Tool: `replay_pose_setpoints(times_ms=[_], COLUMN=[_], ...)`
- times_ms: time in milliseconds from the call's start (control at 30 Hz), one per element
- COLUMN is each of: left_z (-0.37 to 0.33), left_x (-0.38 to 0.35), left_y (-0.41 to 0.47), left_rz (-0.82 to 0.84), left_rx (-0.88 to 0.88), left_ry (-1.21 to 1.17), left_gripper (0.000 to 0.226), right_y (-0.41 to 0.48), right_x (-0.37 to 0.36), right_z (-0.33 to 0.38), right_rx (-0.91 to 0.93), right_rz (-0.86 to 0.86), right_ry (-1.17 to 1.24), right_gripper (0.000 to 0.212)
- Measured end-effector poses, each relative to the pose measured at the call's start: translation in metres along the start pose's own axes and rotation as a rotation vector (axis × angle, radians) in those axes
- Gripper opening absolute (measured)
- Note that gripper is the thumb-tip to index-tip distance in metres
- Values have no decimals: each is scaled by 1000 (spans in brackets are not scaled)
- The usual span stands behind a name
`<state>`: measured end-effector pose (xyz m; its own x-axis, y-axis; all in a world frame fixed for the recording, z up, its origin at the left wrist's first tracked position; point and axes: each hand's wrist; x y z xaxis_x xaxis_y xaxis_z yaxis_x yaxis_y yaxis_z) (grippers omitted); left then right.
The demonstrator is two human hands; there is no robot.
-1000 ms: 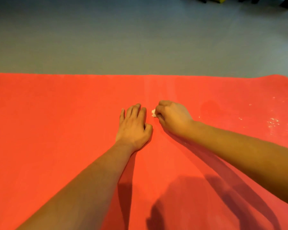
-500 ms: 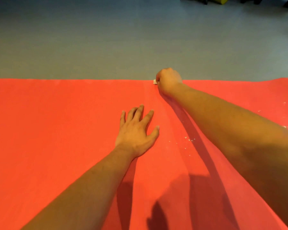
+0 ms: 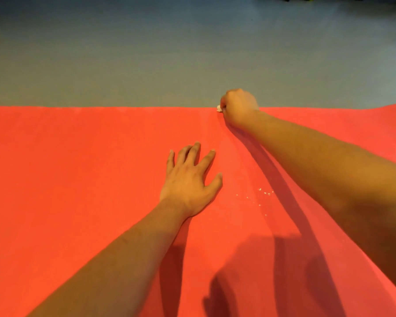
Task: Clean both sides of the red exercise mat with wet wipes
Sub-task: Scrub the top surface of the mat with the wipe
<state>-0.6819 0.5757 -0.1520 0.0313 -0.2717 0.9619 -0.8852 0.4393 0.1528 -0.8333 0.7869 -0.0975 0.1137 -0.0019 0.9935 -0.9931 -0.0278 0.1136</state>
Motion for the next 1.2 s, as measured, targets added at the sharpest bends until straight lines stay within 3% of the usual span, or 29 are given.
replay_pose_setpoints(times_ms=[233,500,767,967,1100,1200], left_z=[0,0,3,4,2,4], left_x=[1,0,-1,3,5,2], left_y=[2,2,7,8,6,6], left_rz=[-1,-26,-57,-63,-113,-122], left_rx=[4,10,9,16,-36,-62], left_ry=[4,-8,-47,-78,-66,-72], left_gripper=[70,62,50,51,38,31], right_y=[-35,-117,-60,-150,-233,-244], right_x=[5,4,7,21,26,28], right_z=[7,3,12,29,30,25], right_rx=[-10,212,-54,115,290,336], right_rz=[-24,-73,1,-2,7,52], right_ry=[89,111,104,144,200,227], right_gripper=[23,20,23,18,13,11])
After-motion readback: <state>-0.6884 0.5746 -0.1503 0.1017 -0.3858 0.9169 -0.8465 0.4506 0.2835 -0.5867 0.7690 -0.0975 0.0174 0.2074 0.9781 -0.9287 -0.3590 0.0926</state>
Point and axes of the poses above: each hand's wrist, its own y-axis towards the middle knuckle, its own x-axis out of the back of the hand, z = x × y, and after that the axes turned 3 degrees about z, right-handed
